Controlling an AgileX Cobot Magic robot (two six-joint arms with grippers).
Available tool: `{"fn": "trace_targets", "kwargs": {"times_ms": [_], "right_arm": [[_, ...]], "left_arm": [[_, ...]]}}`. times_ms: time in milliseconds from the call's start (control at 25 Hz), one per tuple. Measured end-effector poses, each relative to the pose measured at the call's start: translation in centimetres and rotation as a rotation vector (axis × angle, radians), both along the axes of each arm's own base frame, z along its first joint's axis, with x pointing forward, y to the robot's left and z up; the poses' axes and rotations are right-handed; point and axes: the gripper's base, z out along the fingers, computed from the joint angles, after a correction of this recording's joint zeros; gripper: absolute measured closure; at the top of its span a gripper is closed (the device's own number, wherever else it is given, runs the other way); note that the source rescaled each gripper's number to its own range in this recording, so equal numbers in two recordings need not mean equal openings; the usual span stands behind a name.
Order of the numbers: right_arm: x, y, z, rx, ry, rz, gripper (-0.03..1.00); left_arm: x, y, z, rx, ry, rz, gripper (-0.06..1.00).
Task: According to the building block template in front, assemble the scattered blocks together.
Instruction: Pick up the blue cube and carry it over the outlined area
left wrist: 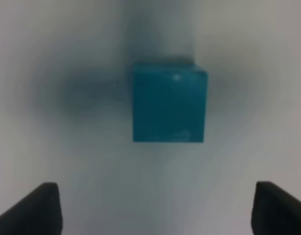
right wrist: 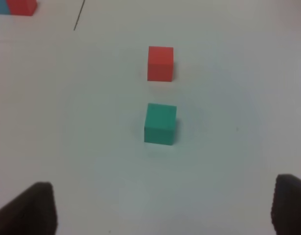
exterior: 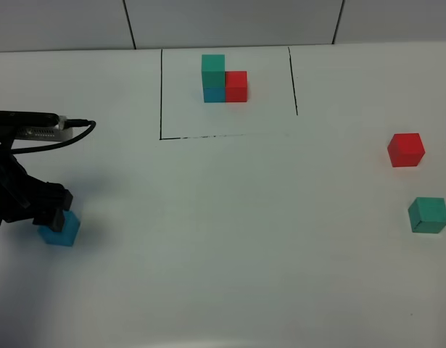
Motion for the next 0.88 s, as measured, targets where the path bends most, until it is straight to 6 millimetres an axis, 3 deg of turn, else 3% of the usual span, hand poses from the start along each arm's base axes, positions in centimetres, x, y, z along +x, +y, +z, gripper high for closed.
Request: {"fn": "trace_targets", "kwargs": {"times_ms": [520, 880], "right_arm": [[0.0, 0.0, 0.0, 0.000, 0.000, 0.000, 0.15], [0.0, 0.0, 0.0, 0.000, 0.000, 0.000, 0.15]], "left_arm": [[2.3, -0.5, -5.0, -0.024, 0.024, 0.020, -0.06], [2.7, -0.6, -6.5, -0.023, 0.048, 0.023, -0.06]]}}
